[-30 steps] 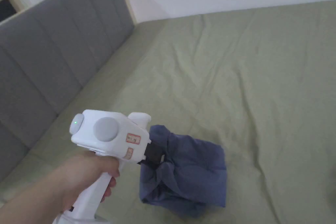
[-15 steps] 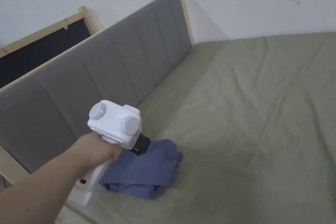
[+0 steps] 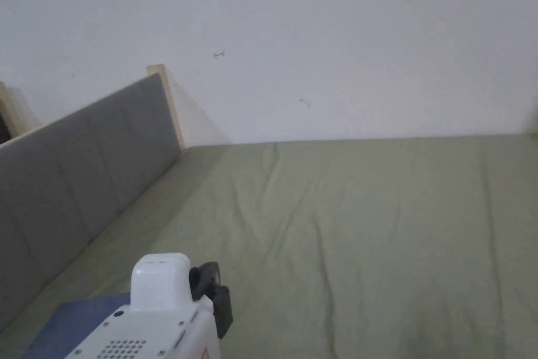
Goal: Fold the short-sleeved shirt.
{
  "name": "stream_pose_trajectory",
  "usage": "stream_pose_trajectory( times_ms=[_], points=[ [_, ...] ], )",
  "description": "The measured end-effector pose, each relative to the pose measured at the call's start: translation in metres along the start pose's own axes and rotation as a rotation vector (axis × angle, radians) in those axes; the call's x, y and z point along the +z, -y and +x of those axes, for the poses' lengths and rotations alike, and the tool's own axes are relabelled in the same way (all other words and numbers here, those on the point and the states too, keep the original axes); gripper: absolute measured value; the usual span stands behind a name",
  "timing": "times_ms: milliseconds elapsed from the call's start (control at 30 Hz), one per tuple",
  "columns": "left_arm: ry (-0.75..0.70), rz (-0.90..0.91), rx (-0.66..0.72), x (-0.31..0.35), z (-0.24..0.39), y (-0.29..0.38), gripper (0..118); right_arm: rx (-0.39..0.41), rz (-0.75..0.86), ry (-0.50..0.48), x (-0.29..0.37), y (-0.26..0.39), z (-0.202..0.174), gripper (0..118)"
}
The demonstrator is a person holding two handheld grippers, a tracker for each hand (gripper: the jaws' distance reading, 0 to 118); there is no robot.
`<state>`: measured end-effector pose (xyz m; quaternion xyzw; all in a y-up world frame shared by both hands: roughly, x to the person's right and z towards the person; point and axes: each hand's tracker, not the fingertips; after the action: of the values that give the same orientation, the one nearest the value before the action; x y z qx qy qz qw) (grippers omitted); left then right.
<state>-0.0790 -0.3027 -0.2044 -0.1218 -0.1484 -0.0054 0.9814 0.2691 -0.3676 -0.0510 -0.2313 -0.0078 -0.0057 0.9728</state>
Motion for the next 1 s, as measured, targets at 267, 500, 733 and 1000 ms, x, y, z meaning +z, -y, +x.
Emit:
stream_pose_trajectory(
  times_ms=[267, 500, 733, 1000],
  points=[
    [0.051, 0.123, -0.024, 0.045, 0.112, 0.0, 1, 0.039, 0.227, 0.184, 0.071, 0.002, 0.017, 0],
    [0.043, 0.228, -0.106, 0.074, 0.157, 0.006, 3, 0.029, 0.255, 0.234, 0.096, 0.0, 0.034, 0],
    [0.108, 0.184, -0.076, 0.081, 0.157, 0.014, 48, 0.052, 0.261, 0.289, 0.098, 0.004, 0.038, 0],
    [0.075, 0.186, -0.076, 0.078, 0.15, 0.024, 109, 0.016, 0.276, 0.302, 0.091, 0.015, 0.038, 118]
  ],
)
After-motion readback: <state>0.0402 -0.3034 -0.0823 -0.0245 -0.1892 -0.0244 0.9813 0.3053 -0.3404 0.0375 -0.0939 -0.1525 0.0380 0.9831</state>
